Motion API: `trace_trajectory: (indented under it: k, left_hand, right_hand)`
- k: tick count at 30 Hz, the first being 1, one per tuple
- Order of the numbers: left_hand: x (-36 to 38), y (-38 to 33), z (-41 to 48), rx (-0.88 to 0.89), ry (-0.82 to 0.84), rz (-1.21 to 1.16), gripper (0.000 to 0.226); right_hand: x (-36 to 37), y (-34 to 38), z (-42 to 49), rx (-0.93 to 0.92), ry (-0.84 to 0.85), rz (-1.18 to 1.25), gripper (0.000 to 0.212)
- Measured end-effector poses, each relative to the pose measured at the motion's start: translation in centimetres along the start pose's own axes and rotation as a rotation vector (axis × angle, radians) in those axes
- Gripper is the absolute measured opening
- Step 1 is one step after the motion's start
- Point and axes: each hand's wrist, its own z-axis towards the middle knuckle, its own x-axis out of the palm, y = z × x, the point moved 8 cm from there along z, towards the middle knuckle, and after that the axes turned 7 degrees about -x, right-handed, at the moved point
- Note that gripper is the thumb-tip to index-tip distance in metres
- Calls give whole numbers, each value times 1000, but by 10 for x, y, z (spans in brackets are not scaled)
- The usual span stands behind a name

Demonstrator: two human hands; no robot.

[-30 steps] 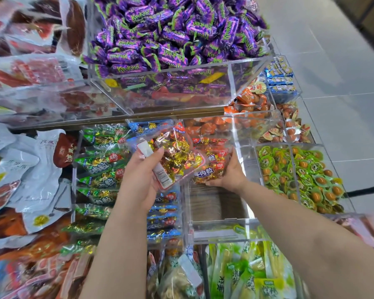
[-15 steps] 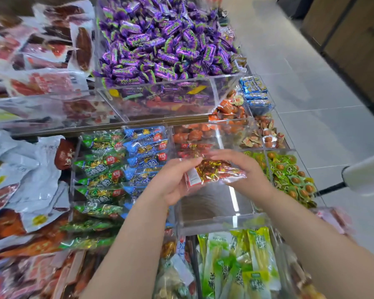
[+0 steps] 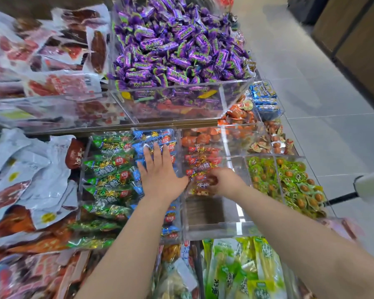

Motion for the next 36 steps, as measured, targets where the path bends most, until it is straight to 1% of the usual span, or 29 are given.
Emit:
trace_trajectory:
  k: [1,4,5,6,8,9,10,12,13,15,17,19,20,21,23,25,29,32,34,35,36]
  left_hand:
    - [0,0,0,-3,-4,-4,101]
    - [1,0,-1,14,-63,-22,99]
    - [2,1,-2,19,-80,-29,99]
    - [2,2,-2,20,-95,-37,99]
    - [3,3,-2,18,-120,-53,99]
    - [4,4,-2,16,-131,-63,98]
    - [4,4,-3,14,-142,-72,98]
    - [5,5,-3,10,-155,-77,98]
    - [5,5,-3,9,-159,-77,99]
    - [5,5,-2,5,-166,-77,99]
    - [4,5,-2,6,-174,-79,99]
    - [4,5,-3,8,-174,-78,98]
    - [4,5,-4,8,-173,-79,98]
    - [4,5,-4,7,-175,-80,98]
    - [4,5,-3,6,-178,-78,97]
    - [4,5,-3,8,-177,-75,98]
    - [3,5,-3,14,-182,-72,98]
    - [3,4,-4,14,-183,-72,97]
    - [2,4,-5,13,-186,-69,97]
    - [2,4,-5,13,-186,-66,97]
    - [2,4,-4,15,-184,-65,98]
  right_hand:
    - [7,-3,4,29,-38,22,41]
    - [12,-21,-6,205,-300,195,76]
    - [15,-28,-10,258,-339,237,90]
    - [22,-36,-13,298,-336,289,105]
    - [37,-53,-16,379,-265,434,131]
    - [44,-59,-17,402,-205,461,138]
    - [49,-63,-15,397,-126,418,141]
    - [55,-64,-11,347,40,198,138]
    - [55,-62,-8,317,70,135,133]
    - [56,-59,-2,278,60,142,117]
    - [61,-57,-1,266,72,157,95]
    - [68,-58,-4,290,101,189,59]
    - [70,-57,-7,305,123,203,45]
    - [70,-56,-9,313,157,200,38]
    - [68,-55,-13,319,227,187,33]
    - [60,-57,-15,318,208,263,30]
    - [45,-57,-22,324,41,570,31]
    - [39,-49,-13,301,-110,628,38]
    - [38,-44,-4,300,-195,598,49]
    - [40,-43,0,314,-234,580,60]
    - [43,-45,2,343,-265,572,76]
